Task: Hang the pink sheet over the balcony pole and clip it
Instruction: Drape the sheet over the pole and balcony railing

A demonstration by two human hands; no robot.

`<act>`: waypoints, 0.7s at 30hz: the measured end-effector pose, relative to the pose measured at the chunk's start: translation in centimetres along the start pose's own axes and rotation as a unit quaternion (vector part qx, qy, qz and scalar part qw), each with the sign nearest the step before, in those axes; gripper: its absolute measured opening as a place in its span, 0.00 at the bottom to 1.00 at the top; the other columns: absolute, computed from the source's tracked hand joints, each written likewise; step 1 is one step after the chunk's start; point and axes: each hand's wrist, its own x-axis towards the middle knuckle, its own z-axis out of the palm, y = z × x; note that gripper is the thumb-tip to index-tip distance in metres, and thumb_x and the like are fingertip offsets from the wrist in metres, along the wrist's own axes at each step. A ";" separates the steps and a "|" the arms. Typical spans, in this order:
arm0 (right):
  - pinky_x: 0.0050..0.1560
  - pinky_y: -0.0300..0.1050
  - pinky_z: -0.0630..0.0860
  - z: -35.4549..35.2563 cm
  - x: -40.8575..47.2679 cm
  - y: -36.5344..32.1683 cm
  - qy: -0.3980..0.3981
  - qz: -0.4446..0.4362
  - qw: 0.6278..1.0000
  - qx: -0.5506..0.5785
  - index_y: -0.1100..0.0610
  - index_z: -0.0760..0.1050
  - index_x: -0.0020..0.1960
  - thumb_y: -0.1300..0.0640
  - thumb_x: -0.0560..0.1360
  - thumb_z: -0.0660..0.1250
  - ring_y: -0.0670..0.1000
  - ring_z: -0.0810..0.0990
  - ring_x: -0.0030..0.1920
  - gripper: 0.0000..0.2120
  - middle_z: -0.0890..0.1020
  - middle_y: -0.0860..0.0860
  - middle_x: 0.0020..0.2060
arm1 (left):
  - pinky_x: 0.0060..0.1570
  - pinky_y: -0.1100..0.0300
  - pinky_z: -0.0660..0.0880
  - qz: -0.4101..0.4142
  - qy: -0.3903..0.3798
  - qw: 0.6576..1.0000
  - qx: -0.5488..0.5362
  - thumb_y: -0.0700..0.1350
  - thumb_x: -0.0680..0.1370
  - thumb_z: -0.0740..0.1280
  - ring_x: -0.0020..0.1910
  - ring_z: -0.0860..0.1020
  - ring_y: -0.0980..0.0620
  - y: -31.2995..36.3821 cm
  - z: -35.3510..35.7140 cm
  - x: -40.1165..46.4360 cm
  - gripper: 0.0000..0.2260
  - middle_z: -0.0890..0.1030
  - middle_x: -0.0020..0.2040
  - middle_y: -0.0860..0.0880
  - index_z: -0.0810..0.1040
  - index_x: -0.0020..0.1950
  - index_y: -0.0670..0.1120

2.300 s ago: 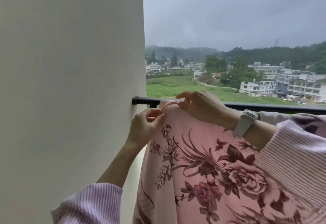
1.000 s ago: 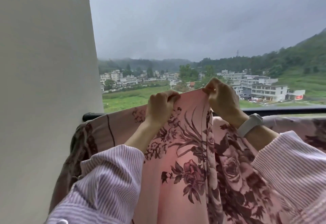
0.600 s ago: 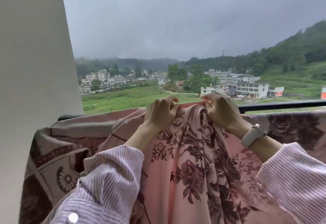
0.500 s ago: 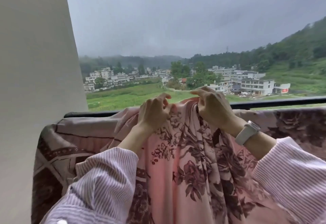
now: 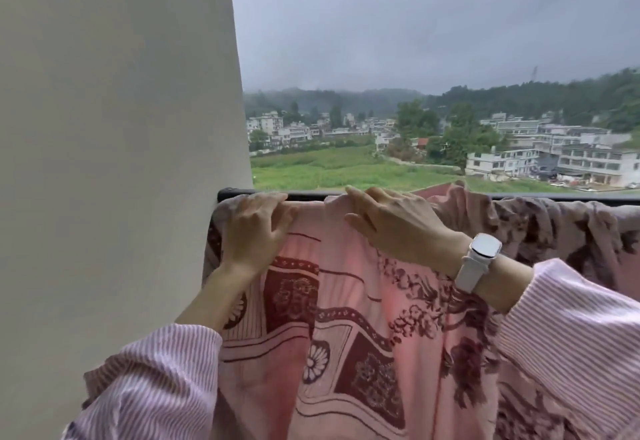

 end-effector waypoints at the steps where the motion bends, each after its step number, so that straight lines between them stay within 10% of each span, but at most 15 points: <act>1: 0.53 0.50 0.71 0.7 0.8 -1.1 0.006 -0.012 1.000 -0.004 0.52 0.56 0.72 0.41 0.77 0.47 0.55 0.74 0.59 0.27 0.73 0.52 0.63 | 0.66 0.49 0.59 0.003 0.003 1.000 0.007 0.56 0.75 0.59 0.63 0.71 0.46 -1.6 -0.7 -0.5 0.21 0.77 0.61 0.44 0.74 0.61 0.44; 9: 0.50 0.47 0.67 4.1 6.4 -7.9 0.059 -0.034 0.998 -0.003 0.49 0.67 0.66 0.45 0.77 0.57 0.54 0.76 0.54 0.19 0.76 0.51 0.57 | 0.46 0.50 0.76 -0.137 0.034 0.986 -0.091 0.51 0.72 0.69 0.49 0.76 0.48 -8.7 -3.8 -4.2 0.20 0.74 0.54 0.44 0.72 0.58 0.41; 21: 0.42 0.42 0.64 5.1 7.2 -9.6 0.184 0.027 0.980 0.078 0.52 0.80 0.44 0.50 0.73 0.65 0.54 0.79 0.46 0.08 0.81 0.50 0.46 | 0.42 0.55 0.74 -0.058 0.092 0.992 -0.068 0.54 0.70 0.70 0.43 0.72 0.50 -8.8 -2.1 -5.0 0.16 0.72 0.45 0.47 0.79 0.47 0.42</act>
